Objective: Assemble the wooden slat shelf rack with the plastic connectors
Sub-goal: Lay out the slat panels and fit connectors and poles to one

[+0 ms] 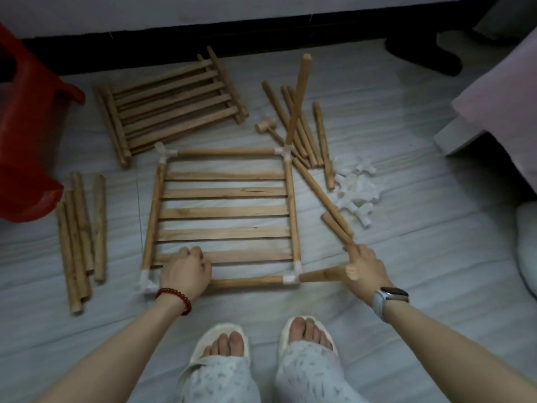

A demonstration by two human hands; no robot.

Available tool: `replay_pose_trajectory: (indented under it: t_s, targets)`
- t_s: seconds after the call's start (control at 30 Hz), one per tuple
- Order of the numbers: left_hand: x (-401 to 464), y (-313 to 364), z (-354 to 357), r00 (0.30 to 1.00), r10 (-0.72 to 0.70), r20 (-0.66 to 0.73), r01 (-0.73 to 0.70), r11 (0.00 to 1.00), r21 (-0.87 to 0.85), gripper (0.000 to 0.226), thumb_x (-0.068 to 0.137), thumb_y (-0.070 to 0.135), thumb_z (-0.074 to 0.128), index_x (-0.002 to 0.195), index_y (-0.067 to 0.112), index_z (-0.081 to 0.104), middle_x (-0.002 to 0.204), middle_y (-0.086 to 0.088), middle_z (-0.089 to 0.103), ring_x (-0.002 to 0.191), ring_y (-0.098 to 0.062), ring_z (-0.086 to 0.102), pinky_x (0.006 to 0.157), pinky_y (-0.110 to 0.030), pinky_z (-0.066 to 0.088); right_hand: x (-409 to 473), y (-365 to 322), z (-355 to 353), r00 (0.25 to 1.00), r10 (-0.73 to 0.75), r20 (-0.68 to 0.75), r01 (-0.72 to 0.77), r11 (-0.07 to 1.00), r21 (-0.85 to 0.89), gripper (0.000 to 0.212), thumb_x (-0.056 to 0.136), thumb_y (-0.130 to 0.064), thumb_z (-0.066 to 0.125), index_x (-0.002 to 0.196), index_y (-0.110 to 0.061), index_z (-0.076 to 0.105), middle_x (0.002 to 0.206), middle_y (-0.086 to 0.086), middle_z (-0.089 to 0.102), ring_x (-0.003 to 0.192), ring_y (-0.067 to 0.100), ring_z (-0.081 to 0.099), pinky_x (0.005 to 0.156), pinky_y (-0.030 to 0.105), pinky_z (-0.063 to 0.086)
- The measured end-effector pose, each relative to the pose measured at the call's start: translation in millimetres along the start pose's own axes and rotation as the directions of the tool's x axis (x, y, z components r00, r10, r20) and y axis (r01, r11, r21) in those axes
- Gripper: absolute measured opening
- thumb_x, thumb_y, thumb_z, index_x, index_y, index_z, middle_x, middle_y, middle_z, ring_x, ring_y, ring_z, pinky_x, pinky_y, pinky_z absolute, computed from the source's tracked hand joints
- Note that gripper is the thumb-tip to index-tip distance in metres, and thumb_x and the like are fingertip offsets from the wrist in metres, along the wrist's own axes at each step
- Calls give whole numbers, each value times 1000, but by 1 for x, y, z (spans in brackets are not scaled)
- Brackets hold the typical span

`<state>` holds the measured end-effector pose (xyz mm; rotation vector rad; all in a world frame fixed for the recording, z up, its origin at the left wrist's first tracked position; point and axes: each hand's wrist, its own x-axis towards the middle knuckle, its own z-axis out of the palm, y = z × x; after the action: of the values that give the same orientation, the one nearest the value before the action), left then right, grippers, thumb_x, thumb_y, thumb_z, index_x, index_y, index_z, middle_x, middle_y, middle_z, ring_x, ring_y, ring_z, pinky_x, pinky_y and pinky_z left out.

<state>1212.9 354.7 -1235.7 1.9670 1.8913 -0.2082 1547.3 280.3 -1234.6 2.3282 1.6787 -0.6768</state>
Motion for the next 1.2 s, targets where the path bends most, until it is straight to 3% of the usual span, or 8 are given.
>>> replay_pose_trajectory:
  t_s: [0.13,0.3,0.5,0.7,0.8,1.0,1.1,1.2]
  targets:
    - [7,-6,8,996,-53,-67,55,998,27,48,91,33,51,136,17,42,140,-17,39,128,-34,33,101,-48,30,18,13,18,947,321,20,-321,947,31,45,96,-18,40,139,-11,27,136,14,34,125,34,34,96,45,35]
    - [3,-37,14,943,-309,122,306,951,46,73,91,50,45,149,24,8,156,-12,-4,142,-34,2,112,-53,10,25,18,38,967,245,-64,-249,965,-80,25,96,-12,39,120,-6,43,122,15,43,114,34,42,88,44,40]
    - [-4,-20,6,892,-367,265,421,887,-190,77,91,47,49,150,19,8,155,-18,4,137,-42,18,109,-53,23,18,10,26,991,135,10,-128,908,399,19,86,-10,52,105,-5,52,103,10,52,92,34,54,71,33,41]
    - [-19,14,3,842,-291,454,468,812,-348,75,93,34,51,150,14,6,154,-22,7,140,-38,18,110,-41,26,9,7,-64,990,92,110,-144,610,779,12,87,5,52,93,-4,54,84,13,59,71,22,57,66,30,46]
    - [-24,26,4,822,-215,528,462,794,-396,75,93,34,51,149,10,9,154,-16,16,140,-34,21,111,-41,30,11,2,-110,988,142,56,-118,472,874,9,90,5,51,93,-2,56,80,14,58,62,20,54,61,29,44]
    - [-34,66,-12,725,-33,688,488,730,-479,70,93,37,54,147,12,18,152,-12,24,134,-31,32,102,-39,39,7,-14,-161,916,400,11,-176,378,909,17,96,-8,41,86,-1,53,71,9,53,54,17,49,50,25,42]
    - [-34,75,-22,729,3,685,370,840,-398,62,95,38,50,144,9,25,149,-12,31,132,-28,36,96,-33,39,-4,-26,-152,855,516,52,-158,164,974,19,90,-1,42,74,-2,53,68,10,53,56,17,51,48,24,43]
    - [-24,63,-18,821,11,571,150,961,-233,60,94,37,50,142,7,30,146,-12,36,130,-26,41,101,-30,39,-18,-50,-124,852,521,-47,-42,157,987,20,83,-5,58,100,4,57,84,9,61,75,21,59,66,28,45]
